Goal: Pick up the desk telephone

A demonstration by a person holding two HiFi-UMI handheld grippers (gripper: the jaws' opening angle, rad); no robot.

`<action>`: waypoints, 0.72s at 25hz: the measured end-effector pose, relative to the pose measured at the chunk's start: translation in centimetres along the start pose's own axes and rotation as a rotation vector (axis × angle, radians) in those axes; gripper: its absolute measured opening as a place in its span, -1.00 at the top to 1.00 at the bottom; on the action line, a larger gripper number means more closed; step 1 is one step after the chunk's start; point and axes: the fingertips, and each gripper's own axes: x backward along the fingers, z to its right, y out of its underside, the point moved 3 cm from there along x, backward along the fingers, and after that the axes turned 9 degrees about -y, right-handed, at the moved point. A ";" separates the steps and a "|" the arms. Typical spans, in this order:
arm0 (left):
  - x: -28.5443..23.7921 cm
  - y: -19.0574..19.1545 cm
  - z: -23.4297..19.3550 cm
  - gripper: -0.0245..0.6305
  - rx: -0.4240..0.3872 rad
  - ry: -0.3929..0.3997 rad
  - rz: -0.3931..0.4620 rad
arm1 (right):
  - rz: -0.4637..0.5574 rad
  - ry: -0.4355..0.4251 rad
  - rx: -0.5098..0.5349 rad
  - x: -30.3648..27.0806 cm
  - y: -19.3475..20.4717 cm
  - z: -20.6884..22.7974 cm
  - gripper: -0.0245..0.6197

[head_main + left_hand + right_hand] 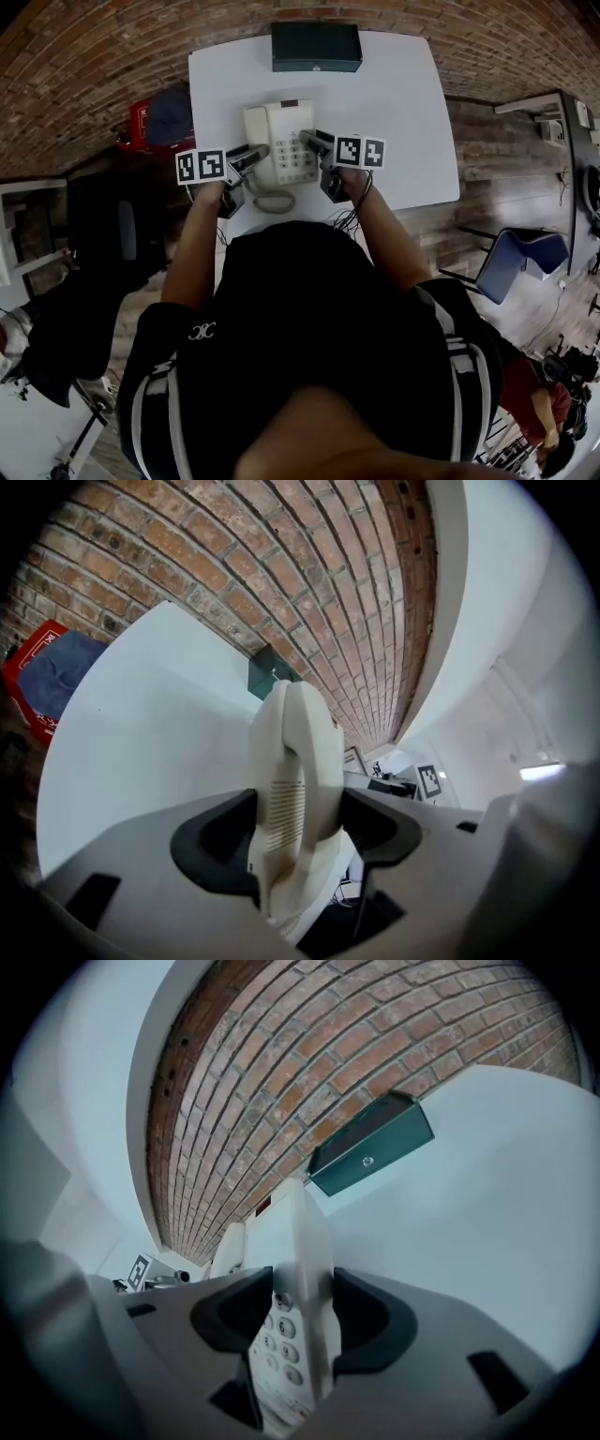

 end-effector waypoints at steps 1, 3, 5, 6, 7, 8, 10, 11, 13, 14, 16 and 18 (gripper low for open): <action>0.3 -0.2 0.3 0.04 -0.004 0.002 0.009 | 0.004 -0.001 0.007 0.2 -0.3 -0.4 0.33; 1.0 -0.6 1.0 0.04 -0.012 0.004 0.026 | 0.010 -0.003 0.019 0.6 -1.0 -1.2 0.33; 1.6 -1.2 1.9 0.04 -0.027 0.005 0.042 | 0.020 -0.008 0.031 1.0 -1.7 -2.1 0.34; 2.0 -1.5 2.3 0.04 -0.038 0.005 0.053 | 0.028 -0.011 0.034 1.3 -2.1 -2.6 0.34; 2.4 -1.8 2.8 0.04 -0.051 0.005 0.064 | 0.036 -0.015 0.037 1.6 -2.4 -3.0 0.34; 2.7 -2.1 3.3 0.04 -0.064 0.004 0.074 | 0.044 -0.018 0.038 1.9 -2.7 -3.5 0.34; 3.3 -2.8 4.4 0.04 -0.089 -0.001 0.088 | 0.050 -0.018 0.030 2.5 -3.4 -4.3 0.34; 3.6 -3.1 4.9 0.04 -0.097 -0.006 0.093 | 0.049 -0.015 0.021 2.8 -3.6 -4.6 0.34; 4.2 -3.8 5.9 0.05 -0.108 -0.015 0.102 | 0.054 -0.008 0.005 3.3 -4.3 -5.4 0.35; 4.5 -4.2 6.4 0.05 -0.115 -0.016 0.108 | 0.060 -0.007 0.002 3.6 -4.7 -5.8 0.35; 5.2 -4.9 7.4 0.06 -0.132 -0.014 0.120 | 0.073 -0.008 0.011 4.2 -5.6 -6.8 0.35; 5.8 -5.5 8.6 0.06 -0.153 -0.011 0.136 | 0.085 -0.011 0.028 4.9 -6.4 -7.8 0.35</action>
